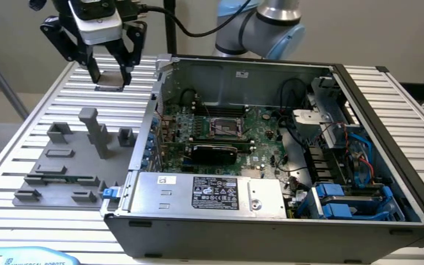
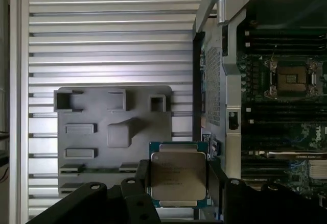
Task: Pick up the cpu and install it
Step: 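Pick up the cpu and move it towards the insertion slot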
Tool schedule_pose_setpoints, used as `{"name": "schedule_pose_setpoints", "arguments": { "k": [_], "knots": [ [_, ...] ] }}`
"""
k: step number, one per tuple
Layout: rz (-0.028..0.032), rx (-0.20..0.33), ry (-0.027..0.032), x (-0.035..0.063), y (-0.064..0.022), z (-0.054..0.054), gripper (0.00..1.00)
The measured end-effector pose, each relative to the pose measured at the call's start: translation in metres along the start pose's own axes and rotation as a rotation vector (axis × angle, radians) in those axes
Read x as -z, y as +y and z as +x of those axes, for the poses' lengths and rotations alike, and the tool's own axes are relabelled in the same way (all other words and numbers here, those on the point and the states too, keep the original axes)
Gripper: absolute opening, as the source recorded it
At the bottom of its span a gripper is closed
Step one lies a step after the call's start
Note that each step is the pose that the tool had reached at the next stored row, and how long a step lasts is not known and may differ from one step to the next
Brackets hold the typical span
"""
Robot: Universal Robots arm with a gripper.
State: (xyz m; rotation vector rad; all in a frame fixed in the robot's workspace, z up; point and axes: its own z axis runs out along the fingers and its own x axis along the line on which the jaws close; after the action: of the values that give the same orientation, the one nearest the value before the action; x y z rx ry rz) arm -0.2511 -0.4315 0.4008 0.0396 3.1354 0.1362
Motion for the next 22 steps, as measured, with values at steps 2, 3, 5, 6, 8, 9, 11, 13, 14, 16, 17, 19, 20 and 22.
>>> {"name": "schedule_pose_setpoints", "arguments": {
  "k": [2, 3, 5, 6, 8, 9, 11, 13, 14, 16, 17, 19, 20, 22],
  "knots": [
    [-0.0034, 0.000, 0.0000, 0.0001, 0.0002, -0.009, 0.55],
    [-0.0049, 0.000, 0.0001, 0.0001, 0.0003, -0.013, 0.55],
    [-0.0077, 0.000, 0.0001, 0.0001, 0.0006, -0.023, 0.55],
    [-0.0089, 0.000, 0.0002, 0.0001, 0.0007, -0.027, 0.55],
    [-0.0114, 0.000, 0.0002, 0.0000, 0.0009, -0.036, 0.55],
    [-0.0125, 0.000, 0.0002, 0.0000, 0.0010, -0.041, 0.55],
    [-0.0144, 0.000, 0.0003, -0.0001, 0.0013, -0.050, 0.55],
    [-0.0156, 0.000, 0.0004, 0.0000, 0.0015, -0.059, 0.55],
    [-0.0162, 0.000, 0.0004, -0.0001, 0.0016, -0.064, 0.55],
    [-0.0172, 0.000, 0.0004, -0.0001, 0.0019, -0.073, 0.55],
    [-0.0178, 0.000, 0.0004, -0.0002, 0.0021, -0.077, 0.55],
    [-0.0184, 0.000, 0.0004, -0.0002, 0.0026, -0.086, 0.55],
    [-0.0184, 0.000, 0.0005, -0.0003, 0.0029, -0.091, 0.55],
    [-0.0184, 0.000, 0.0006, -0.0004, 0.0037, -0.100, 0.55]
  ]
}}
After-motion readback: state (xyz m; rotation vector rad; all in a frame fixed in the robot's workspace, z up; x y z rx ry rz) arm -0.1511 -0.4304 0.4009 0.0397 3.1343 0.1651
